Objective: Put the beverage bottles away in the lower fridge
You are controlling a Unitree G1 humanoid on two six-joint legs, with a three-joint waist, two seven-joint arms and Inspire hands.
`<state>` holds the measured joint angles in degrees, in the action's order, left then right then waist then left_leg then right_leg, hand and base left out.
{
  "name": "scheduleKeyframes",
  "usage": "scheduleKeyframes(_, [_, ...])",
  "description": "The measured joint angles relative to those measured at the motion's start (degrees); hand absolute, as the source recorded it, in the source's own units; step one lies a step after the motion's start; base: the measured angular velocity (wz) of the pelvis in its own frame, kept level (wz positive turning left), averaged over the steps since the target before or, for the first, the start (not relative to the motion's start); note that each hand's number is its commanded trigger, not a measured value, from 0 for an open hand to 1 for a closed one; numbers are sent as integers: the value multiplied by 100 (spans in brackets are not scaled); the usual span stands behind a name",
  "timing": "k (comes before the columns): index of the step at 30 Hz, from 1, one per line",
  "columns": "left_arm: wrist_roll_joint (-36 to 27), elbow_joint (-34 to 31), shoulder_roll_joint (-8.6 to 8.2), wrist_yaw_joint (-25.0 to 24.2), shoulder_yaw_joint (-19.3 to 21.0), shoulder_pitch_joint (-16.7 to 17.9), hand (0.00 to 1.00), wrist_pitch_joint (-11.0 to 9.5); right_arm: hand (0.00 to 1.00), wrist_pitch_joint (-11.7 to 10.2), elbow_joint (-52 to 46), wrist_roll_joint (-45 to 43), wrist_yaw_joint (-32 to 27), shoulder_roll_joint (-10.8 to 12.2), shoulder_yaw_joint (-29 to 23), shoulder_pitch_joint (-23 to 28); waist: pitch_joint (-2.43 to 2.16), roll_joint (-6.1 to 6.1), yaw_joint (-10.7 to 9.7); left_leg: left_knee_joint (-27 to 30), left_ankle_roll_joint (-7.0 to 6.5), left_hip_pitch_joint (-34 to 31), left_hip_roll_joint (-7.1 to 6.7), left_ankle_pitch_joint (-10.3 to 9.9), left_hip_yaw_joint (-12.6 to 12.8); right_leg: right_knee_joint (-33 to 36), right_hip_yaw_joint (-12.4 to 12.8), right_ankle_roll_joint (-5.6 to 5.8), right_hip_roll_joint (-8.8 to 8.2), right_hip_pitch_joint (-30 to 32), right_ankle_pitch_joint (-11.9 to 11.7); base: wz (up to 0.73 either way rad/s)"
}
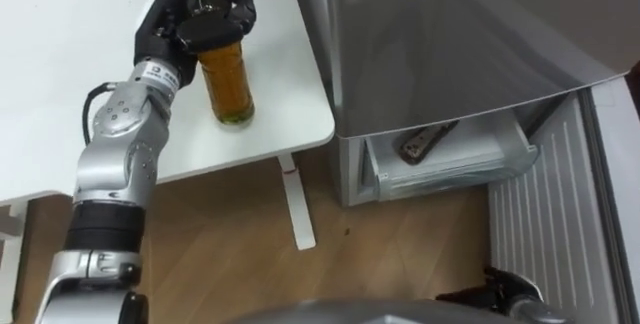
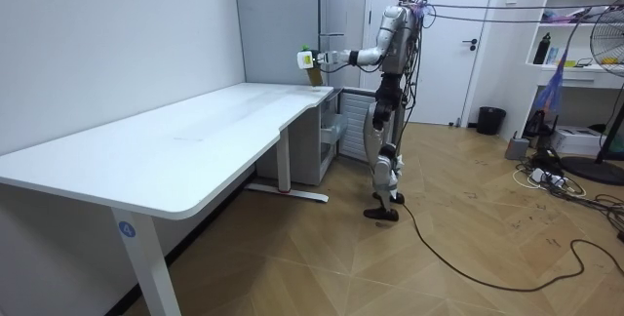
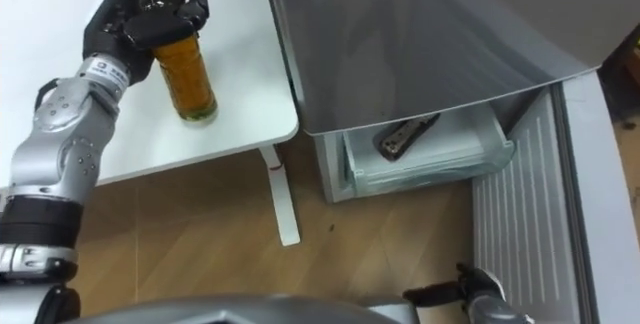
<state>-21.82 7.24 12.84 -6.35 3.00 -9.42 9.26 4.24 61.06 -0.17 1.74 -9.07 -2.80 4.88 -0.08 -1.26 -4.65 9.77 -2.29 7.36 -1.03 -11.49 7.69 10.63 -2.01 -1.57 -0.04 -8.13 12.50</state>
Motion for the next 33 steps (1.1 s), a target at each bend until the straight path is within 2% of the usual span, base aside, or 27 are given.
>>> scheduleKeyframes(2, [-22,-183,-119,3,-11,46,100,-1,0,-18,-143,7,46,30,161,-29,-2,3,37,0,1,-3,2,0,-13,4,-46,0,-6,-7,-1,8])
scheduleKeyframes(7, [-299,-642,-151,7,-167,188,100,-1,0,-58,-827,18,309,49,621,-94,-4,5,172,29,4,-25,3,2,-36,6,-283,-3,-76,-10,-6,3])
scheduleKeyframes(12, [-630,-1353,-154,-42,-220,584,100,-9,0,-105,-1431,-36,604,49,822,-92,-4,1,278,99,4,-70,8,2,-32,10,-314,-8,-85,-3,-10,1])
scheduleKeyframes(16, [-681,-1513,-160,-118,-244,714,100,-10,0,-108,-1976,-126,750,63,954,-42,-2,-2,348,124,6,-92,10,2,-108,2,-418,-15,-88,-29,-14,10])
scheduleKeyframes(23, [-675,-1511,-160,-351,-236,998,100,-11,0,-129,-2647,-424,1045,53,952,-23,2,-1,386,142,6,-95,-3,1,-176,-87,-445,-15,-91,-99,-14,5])
scheduleKeyframes(29, [-682,-1505,-221,-397,-267,1591,100,-66,0,-169,-2647,-487,1110,72,1072,-20,11,8,402,130,6,-133,-7,1,-177,-87,-466,-15,-95,-105,-14,0])
scheduleKeyframes(32, [-675,-1498,-222,-422,-319,1794,100,-67,0,-169,-2776,-719,1242,72,1120,-18,38,34,378,134,7,-164,-7,1,-231,-83,-590,-15,-102,-98,-15,10])
scheduleKeyframes(33, [-676,-1498,-223,-451,-320,1848,100,-67,0,-167,-2916,-753,1330,67,1120,-18,71,55,361,143,7,-181,-8,1,-260,-81,-639,-15,-106,-96,-15,14])
